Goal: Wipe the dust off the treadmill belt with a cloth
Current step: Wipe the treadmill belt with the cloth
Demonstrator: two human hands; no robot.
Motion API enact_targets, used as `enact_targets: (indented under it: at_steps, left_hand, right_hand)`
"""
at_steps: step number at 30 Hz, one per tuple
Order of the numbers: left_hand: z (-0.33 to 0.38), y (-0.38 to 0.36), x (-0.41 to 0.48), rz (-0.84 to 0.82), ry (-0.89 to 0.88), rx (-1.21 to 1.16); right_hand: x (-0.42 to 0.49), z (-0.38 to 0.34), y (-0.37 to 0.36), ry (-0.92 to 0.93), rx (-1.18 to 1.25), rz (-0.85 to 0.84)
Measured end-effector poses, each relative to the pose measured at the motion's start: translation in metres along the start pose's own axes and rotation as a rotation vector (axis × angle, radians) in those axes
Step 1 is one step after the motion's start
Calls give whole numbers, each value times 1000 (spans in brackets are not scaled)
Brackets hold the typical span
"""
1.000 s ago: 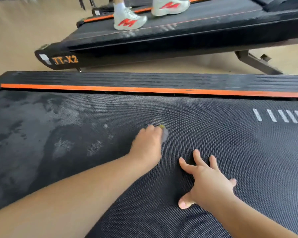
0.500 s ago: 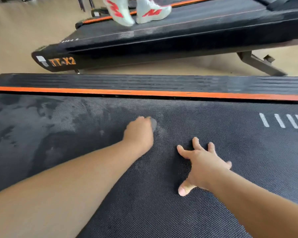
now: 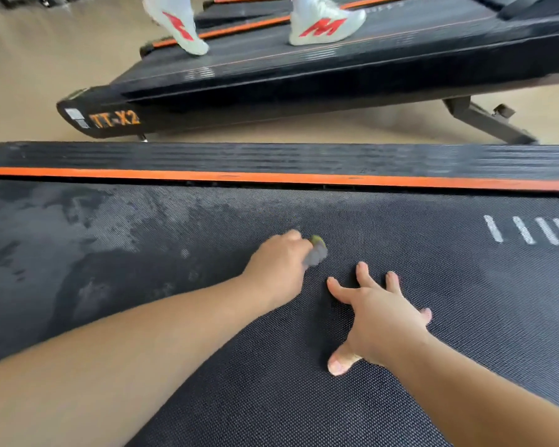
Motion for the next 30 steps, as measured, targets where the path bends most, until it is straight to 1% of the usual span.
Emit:
enact_targets:
  at_steps: [1,2,3,5,6,7,8,10,11,12,13,14,17,18,19,20,22,23,24,25,26,27,28,29,30]
  left_hand:
    - [-8,4,-2,-50,-51,1]
    - [-22,10,1,-68,-53,37]
    - [-36,15,6,-49,-3,97]
    - [-63,20,12,60,215,149]
    - [-64,18,12,115,309,151]
    - [-54,15,11,154,345,120]
    - [-37,9,8,162,286,92]
    - [6,-3,-7,63,-6,71]
    - [17,-6,-16,17,-106,13]
    - [15,-5,-19,-14,-141,-9]
    - [6,1,-16,-22,-137,8]
    - [-10,6,-9,-8,-70,56]
    - [-56,22,15,80,324,155]
    - [-57,21,18,100,400,161]
    - [-47,19,18,119,410,138]
    - [-28,13,14,116,335,108]
    - [11,2,-6,40,50,19]
    - [15,-1,-14,-25,-58,-35]
    - [10,1,-15,-85,-121,-39]
    - [-3,7,-8,-115,-142,4]
    - [-21,12,1,-97,-99,81]
    - [-40,13,10,-56,11,137]
    - [-53,16,15,27,154,151]
    - [-57,15,18,101,299,157]
    - [-49,11,18,151,388,148]
  right_hand:
    - [0,0,0,-1,2,1]
    - [0,1,0,-3,3,1]
    - [0,1,-1,-3,1,2]
    - [0,1,-2,-1,4,6]
    - [1,1,-2,-2,7,9]
    - [1,1,-2,-3,10,8]
    - [1,0,-1,-5,12,3]
    - [1,0,-1,-6,17,5]
    - [2,0,-2,-2,19,14]
    - [1,0,-2,1,18,23]
    - [0,0,-2,3,14,28]
    - [-2,1,-2,5,11,31]
    - [-1,1,-3,9,11,30]
    - [0,0,-2,6,11,25]
    - [0,0,-1,2,8,17]
    - [0,-1,-1,0,10,13]
    - [0,0,-1,-1,16,15]
    - [0,0,-2,3,13,19]
    - [0,0,-2,5,10,26]
    - [-1,0,-1,3,6,30]
    - [-1,1,-1,2,1,28]
    - [-2,0,-1,2,0,25]
    - [-1,0,-1,1,6,22]
    - [0,0,-1,0,15,21]
    - [0,0,-1,-1,20,20]
Point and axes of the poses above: each hand's wrist, its own x-axis towards the middle knuckle, its own y-axis out of the back of the hand, z = x × y, the point moved 1 cm from there along x, towards the middle knuckle, and after that the axes turned 1 degree about -z, right-handed, at the moved point
